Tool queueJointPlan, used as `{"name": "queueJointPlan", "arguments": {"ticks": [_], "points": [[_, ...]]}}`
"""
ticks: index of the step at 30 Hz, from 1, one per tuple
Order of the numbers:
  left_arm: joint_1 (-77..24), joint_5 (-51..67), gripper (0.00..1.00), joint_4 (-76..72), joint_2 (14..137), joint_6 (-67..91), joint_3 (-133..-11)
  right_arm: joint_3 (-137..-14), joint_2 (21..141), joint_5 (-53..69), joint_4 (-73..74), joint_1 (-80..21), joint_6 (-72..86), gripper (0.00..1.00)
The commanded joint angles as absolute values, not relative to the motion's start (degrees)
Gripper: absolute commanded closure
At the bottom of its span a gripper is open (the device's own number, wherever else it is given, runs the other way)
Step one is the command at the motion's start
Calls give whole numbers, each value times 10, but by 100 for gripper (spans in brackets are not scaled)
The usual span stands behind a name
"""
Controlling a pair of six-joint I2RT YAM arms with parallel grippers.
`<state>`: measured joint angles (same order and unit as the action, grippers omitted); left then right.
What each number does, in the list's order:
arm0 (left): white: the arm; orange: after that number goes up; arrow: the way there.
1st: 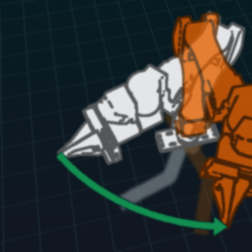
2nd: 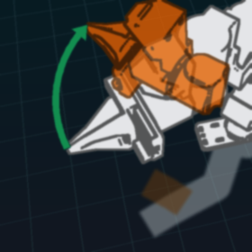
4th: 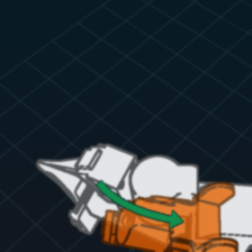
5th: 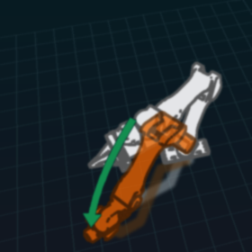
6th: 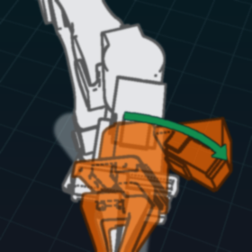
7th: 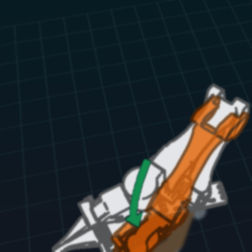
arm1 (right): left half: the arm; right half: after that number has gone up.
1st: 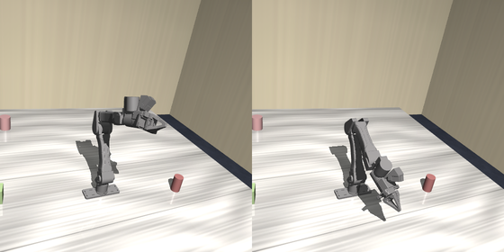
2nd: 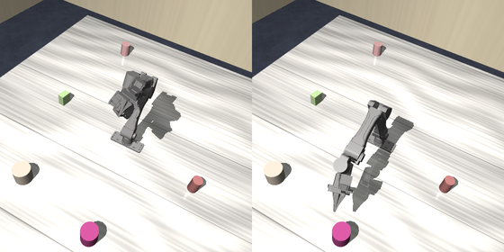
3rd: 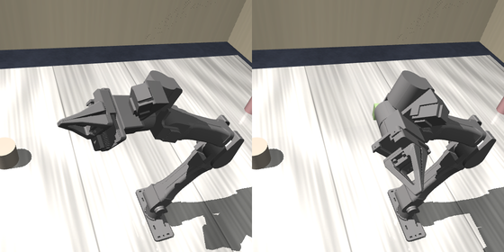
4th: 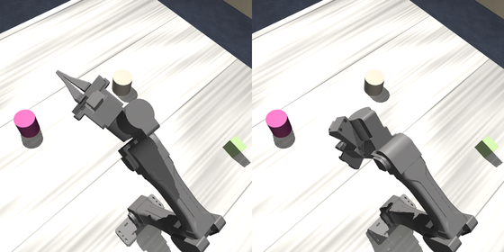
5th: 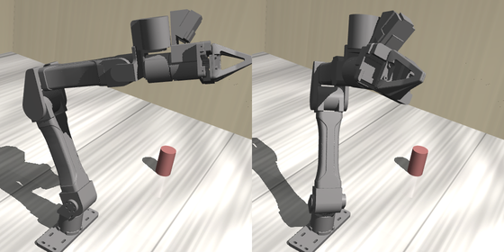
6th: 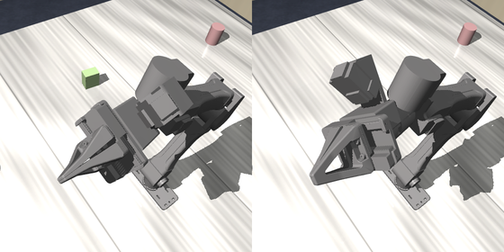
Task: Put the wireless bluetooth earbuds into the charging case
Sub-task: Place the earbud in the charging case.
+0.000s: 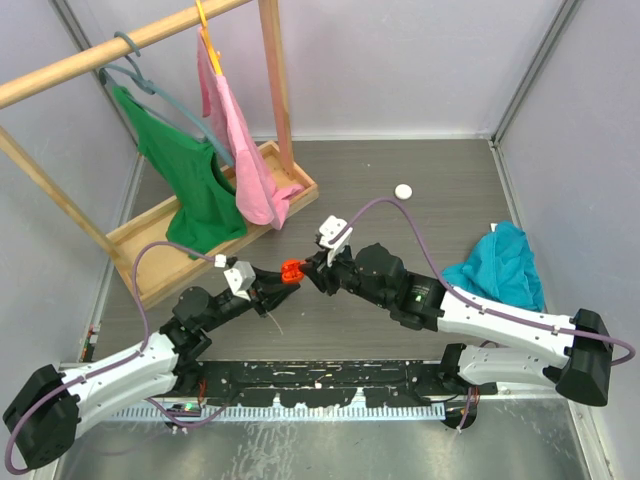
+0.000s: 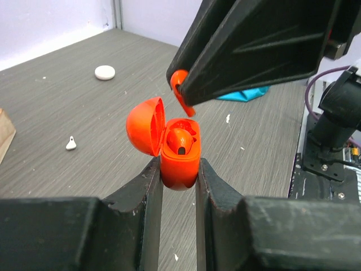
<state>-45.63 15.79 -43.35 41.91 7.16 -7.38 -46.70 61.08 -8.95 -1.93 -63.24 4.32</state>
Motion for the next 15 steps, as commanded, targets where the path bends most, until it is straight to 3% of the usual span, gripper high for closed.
{"name": "queueJointPlan", "arguments": {"ticks": [1, 15], "points": [[-454, 170, 100, -488, 403, 84, -100, -456, 593, -69, -114, -640, 27, 81], [-454, 164, 100, -475, 399, 87, -101, -435, 580, -73, -160, -651, 23, 81]]}}
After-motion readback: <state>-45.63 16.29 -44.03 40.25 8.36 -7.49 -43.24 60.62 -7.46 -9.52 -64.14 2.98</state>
